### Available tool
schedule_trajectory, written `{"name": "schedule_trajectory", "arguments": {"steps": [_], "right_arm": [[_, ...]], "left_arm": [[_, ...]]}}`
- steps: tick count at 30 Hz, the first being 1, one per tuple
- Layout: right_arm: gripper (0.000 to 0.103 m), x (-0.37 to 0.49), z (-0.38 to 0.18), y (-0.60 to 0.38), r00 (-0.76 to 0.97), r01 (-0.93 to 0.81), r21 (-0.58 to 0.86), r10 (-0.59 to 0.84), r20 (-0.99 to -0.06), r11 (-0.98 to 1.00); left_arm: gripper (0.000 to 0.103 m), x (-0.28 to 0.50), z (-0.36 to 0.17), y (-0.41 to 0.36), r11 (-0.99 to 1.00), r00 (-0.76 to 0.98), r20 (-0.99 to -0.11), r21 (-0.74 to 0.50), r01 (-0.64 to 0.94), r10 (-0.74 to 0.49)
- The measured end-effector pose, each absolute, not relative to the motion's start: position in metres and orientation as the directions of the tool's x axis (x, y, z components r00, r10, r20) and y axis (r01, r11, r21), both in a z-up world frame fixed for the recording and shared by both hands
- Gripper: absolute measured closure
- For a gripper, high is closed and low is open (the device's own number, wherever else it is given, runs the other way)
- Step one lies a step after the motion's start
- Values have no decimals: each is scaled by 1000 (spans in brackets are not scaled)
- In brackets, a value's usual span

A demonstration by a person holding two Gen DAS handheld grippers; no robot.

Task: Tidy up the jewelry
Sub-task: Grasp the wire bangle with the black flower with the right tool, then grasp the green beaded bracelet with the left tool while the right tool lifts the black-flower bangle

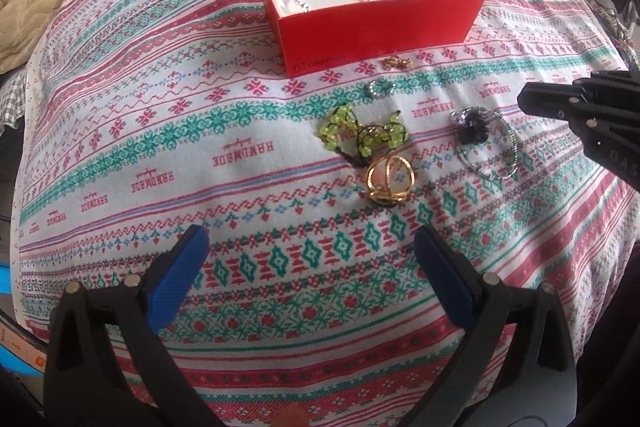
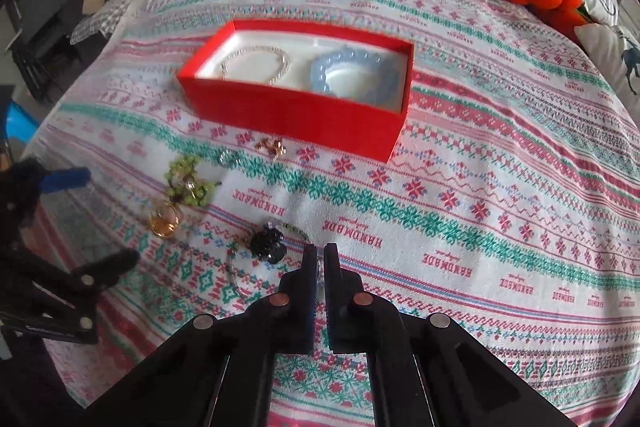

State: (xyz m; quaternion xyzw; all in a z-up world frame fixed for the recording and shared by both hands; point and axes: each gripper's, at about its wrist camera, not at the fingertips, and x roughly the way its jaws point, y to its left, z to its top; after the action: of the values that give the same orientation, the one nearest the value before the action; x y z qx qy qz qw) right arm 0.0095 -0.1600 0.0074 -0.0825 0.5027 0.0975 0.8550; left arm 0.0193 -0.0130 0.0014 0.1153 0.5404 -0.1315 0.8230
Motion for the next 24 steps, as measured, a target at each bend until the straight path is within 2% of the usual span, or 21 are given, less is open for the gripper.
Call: {"name": "schedule_trajectory", "arguments": {"steps": [5, 8, 10, 11, 13, 16, 19, 24], "right_arm": [[100, 14, 25, -168, 506, -247, -12, 118, -854, 969], [100, 21, 24, -174, 490, -246, 29, 150, -859, 969], [98, 25, 18, -178, 469, -238, 55, 164, -868, 970], [97, 28, 15, -179, 458, -225, 62, 162, -874, 972], [93, 30, 9, -183, 439, -207, 85, 170, -882, 975], [86, 34, 5, -190, 416, -173, 124, 186, -890, 977], [85, 36, 4, -193, 407, -166, 129, 188, -894, 978], [84, 37, 3, -193, 392, -173, 122, 182, -902, 977]], "left_arm": [[4, 30, 15, -4, 951, 400, -896, -69, 301, -192], [18, 42, 20, 4, 957, 407, -885, -122, 263, -225], [33, 53, 17, 8, 957, 392, -886, -162, 239, -248], [37, 56, 14, 9, 956, 384, -886, -178, 231, -258], [50, 64, 10, 12, 951, 368, -885, -214, 222, -285], [65, 74, 4, 12, 942, 348, -881, -256, 217, -320], [72, 79, 0, 6, 938, 333, -884, -262, 228, -328], [73, 84, -7, -3, 933, 308, -894, -249, 259, -324]]}}
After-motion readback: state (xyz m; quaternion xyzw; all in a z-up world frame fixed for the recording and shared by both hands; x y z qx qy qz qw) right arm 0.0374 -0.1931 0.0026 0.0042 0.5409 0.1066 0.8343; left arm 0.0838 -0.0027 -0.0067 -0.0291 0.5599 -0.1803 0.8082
